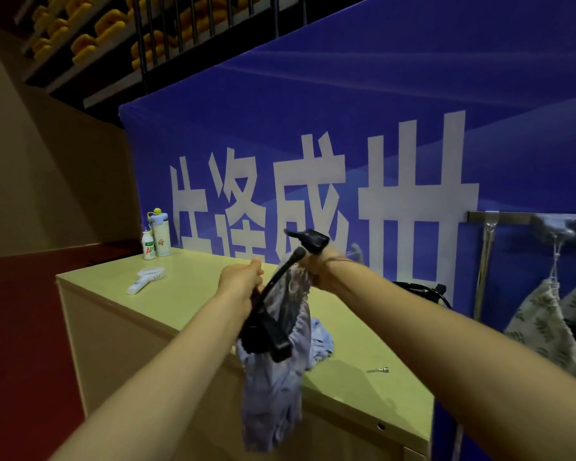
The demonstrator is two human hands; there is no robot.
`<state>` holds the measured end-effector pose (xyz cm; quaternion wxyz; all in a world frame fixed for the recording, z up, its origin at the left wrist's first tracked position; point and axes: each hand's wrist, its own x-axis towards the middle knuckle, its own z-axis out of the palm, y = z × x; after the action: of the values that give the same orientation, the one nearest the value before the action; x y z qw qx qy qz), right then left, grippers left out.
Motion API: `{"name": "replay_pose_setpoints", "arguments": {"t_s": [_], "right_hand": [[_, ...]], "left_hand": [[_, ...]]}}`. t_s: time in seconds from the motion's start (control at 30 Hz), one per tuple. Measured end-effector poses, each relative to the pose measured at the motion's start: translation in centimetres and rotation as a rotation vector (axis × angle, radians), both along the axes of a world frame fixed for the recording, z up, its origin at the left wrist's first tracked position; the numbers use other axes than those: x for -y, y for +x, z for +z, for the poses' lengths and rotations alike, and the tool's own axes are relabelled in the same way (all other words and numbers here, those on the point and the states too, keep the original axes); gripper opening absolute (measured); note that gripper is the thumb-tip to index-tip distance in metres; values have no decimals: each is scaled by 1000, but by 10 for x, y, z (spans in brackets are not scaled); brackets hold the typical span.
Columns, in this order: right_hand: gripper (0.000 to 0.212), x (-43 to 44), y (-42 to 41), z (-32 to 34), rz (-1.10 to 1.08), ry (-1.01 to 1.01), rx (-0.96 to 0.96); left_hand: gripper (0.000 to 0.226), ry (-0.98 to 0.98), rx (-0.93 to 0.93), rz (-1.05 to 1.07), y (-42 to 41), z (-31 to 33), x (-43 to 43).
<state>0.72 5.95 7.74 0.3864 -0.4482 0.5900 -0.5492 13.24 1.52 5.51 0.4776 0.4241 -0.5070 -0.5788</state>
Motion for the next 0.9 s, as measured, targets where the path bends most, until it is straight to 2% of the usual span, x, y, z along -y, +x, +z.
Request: {"name": "replay_pose_setpoints", "arguments": {"t_s": [0.1, 0.23, 0.33, 0.43, 0.53, 0.63, 0.77, 0.9], "right_hand": [[30, -25, -3, 15, 60, -7, -67], [22, -39, -13, 24, 13, -5, -19], [18, -48, -5, 35, -30, 40, -183], [22, -67, 0, 44, -3, 41, -179], [23, -85, -7, 53, 46, 43, -114], [13, -114, -19, 62, 83, 149, -121], [16, -161, -45, 76, -7, 204, -181], [32, -209, -72, 78, -186, 136, -174]], "left_hand": [[34, -52, 169, -164, 10, 1, 3], [25, -100, 213, -356, 12, 10, -7], [22, -154, 322, -397, 11, 24, -21], [29, -242, 416, -424, 11, 42, -43], [29, -218, 386, -476, 13, 53, -59], [32, -224, 342, -520, 9, 57, -80], [35, -204, 328, -617, -15, 62, -116], [40, -136, 305, -744, -52, 74, -158]]}}
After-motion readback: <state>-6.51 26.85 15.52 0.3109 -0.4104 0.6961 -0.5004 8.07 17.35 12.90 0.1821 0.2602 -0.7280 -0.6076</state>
